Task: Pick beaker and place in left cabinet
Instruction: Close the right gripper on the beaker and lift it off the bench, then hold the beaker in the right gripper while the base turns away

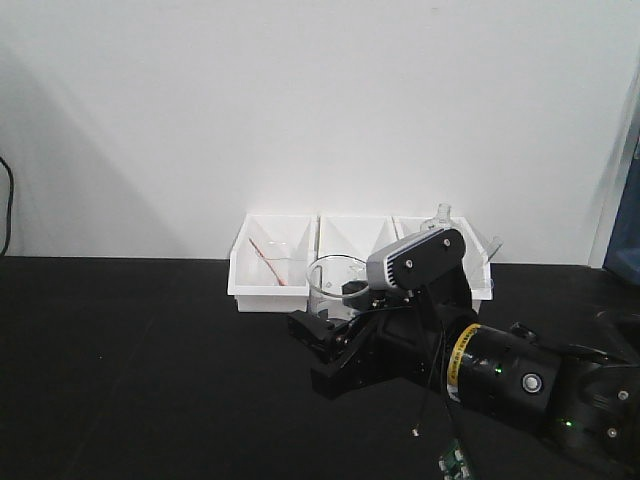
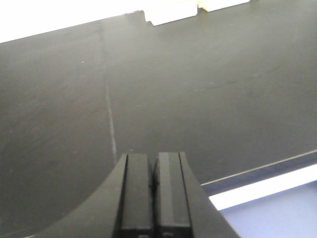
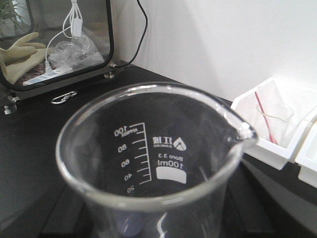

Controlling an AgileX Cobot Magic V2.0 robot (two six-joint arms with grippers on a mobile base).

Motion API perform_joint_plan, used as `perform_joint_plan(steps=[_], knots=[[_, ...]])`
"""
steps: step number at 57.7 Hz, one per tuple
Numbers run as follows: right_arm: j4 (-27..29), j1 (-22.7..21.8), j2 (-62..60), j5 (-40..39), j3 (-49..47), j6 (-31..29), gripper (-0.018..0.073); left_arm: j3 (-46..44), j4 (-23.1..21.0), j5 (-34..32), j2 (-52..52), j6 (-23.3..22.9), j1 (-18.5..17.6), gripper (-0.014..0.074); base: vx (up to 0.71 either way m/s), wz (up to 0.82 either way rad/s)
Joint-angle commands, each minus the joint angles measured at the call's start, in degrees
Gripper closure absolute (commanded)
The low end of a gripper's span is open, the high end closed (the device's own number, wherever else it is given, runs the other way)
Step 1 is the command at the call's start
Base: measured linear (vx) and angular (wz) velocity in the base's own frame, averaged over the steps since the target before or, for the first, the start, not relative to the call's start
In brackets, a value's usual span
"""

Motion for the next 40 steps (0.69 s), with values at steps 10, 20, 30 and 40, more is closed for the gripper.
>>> perform_joint_plan(steps=[10,20,30,40], knots=[[1.54,0.0,-2.4,-3.26,-1.64,-0.18,0.0362,-1.07,-0.28,-4.66,-0.52,-0.07,-0.32,0.0603,-0.06,-0.13],[1.54,0.0,-2.4,-3.21,-1.64,-0.18,0.0362,-1.07,-0.28,-4.66,-0.52,-0.07,-0.32,0.0603,-0.12,-0.15],[1.54,0.0,-2.4,-3.21,-1.64,-0.18,0.0362,-1.07,-0.28,-4.66,-0.52,-0.07,-0.32,0.0603,-0.19,-0.09],[1.54,0.0,-2.34,-2.38,-1.64,-0.18,0.0362,-1.07,-0.28,-4.66,-0.52,-0.07,-0.32,0.0603,-0.24,0.07]])
